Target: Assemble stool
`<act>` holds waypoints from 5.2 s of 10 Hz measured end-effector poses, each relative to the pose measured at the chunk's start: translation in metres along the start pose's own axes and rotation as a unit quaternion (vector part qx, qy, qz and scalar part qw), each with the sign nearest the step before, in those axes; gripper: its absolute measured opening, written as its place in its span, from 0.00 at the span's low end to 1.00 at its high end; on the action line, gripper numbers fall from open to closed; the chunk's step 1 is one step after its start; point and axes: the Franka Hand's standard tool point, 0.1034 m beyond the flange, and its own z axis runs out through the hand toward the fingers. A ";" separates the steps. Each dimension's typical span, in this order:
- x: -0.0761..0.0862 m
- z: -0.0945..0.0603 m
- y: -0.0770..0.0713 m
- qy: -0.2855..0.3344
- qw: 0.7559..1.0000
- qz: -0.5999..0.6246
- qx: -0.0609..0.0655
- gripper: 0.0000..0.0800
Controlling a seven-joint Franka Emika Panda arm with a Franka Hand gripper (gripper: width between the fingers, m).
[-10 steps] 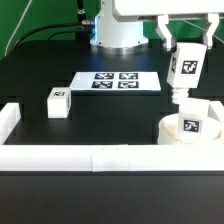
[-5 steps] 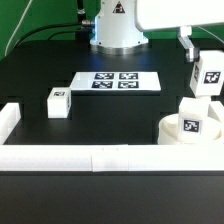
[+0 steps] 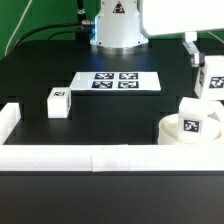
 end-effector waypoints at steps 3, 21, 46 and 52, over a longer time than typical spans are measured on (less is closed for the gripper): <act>-0.004 0.009 -0.003 -0.006 1.000 -0.001 -0.001 0.42; -0.008 0.031 -0.001 0.019 1.000 -0.007 -0.005 0.42; -0.011 0.039 0.006 -0.238 0.971 0.014 -0.007 0.81; -0.002 0.046 0.003 -0.226 0.972 0.061 -0.017 0.42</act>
Offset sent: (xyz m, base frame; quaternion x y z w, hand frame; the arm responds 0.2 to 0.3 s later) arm 0.0007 -0.0011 -0.0074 -0.0021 0.0010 0.0019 1.0000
